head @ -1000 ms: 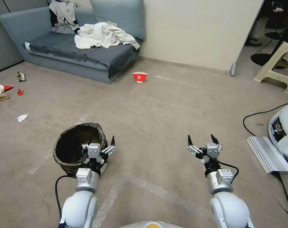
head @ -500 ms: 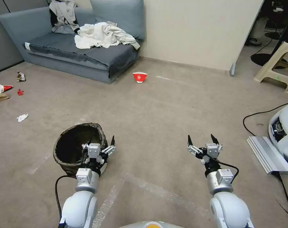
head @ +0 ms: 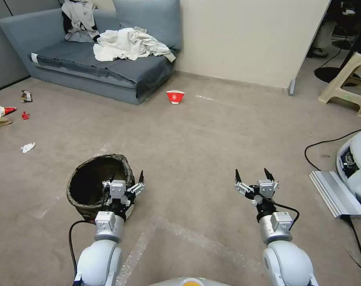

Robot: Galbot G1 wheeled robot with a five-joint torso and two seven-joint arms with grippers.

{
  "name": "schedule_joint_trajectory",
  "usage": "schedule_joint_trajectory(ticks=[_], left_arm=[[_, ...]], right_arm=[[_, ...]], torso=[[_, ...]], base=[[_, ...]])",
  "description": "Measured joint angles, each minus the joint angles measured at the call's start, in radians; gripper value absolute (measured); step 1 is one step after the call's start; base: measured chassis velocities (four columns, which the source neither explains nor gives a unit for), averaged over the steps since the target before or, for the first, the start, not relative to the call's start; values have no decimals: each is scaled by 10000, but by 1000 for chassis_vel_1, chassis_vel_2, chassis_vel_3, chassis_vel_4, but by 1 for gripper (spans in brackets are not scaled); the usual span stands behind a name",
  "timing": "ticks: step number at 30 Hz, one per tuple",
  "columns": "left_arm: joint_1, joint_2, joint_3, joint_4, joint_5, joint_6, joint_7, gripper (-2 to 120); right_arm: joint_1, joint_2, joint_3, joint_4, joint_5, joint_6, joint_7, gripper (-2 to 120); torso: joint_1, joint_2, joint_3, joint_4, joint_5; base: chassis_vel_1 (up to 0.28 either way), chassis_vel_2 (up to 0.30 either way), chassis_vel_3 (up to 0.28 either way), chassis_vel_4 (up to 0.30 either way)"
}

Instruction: Pick up the trash can from the floor.

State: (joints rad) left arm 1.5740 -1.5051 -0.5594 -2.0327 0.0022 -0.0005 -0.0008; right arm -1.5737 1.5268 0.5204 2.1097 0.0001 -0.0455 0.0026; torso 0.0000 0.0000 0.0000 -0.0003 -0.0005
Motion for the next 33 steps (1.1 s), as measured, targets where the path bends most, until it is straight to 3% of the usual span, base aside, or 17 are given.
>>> schedule_joint_trajectory(ticks=[9, 12, 14, 15, 17, 18, 19, 33], left_arm=[[1563, -481, -672, -2486, 238, -85, -120, 100], [2203, -673, -936, -3506, 333, -122, -177, 100], [2275, -673, -948, -3597, 339, -126, -180, 100], [2394, -686, -984, -3731, 358, -111, -181, 100], [2606, -720, -1101, -4060, 396, -72, -221, 100], [2831, -750, -1210, -4387, 434, -29, -259, 100], [3151, -767, -1393, -4697, 472, 116, -317, 100], [3353, -734, -1520, -4777, 330, 459, -341, 100]], right_arm=[[-565, 632, -677, 2681, 23, -1362, 55, 100], [-612, 623, -637, 2816, 106, -1840, -156, 100], [-618, 597, -621, 2815, 113, -1886, -210, 100], [-625, 582, -593, 2816, 118, -1908, -248, 100], [-631, 550, -554, 2811, 125, -1924, -305, 100], [-633, 531, -513, 2799, 131, -1929, -361, 100], [-635, 511, -462, 2786, 137, -1932, -417, 100], [-633, 457, -431, 2766, 177, -1918, -497, 100]], torso=[[-1, 1, -1, 3, 0], [-1, 1, -2, 5, 7], [-1, 1, -2, 6, 15], [-1, 0, -2, -2, -3], [-1, 0, -2, 0, -3], [-1, 0, -2, 0, 16], [-1, 1, -2, 4, 9], [-1, 1, -1, 2, 4]], base=[[0, 0, 0, 0], [0, 0, 0, 0], [0, 0, 0, 0], [0, 0, 0, 0], [0, 0, 0, 0], [0, 0, 0, 0], [0, 0, 0, 0], [0, 0, 0, 0]])
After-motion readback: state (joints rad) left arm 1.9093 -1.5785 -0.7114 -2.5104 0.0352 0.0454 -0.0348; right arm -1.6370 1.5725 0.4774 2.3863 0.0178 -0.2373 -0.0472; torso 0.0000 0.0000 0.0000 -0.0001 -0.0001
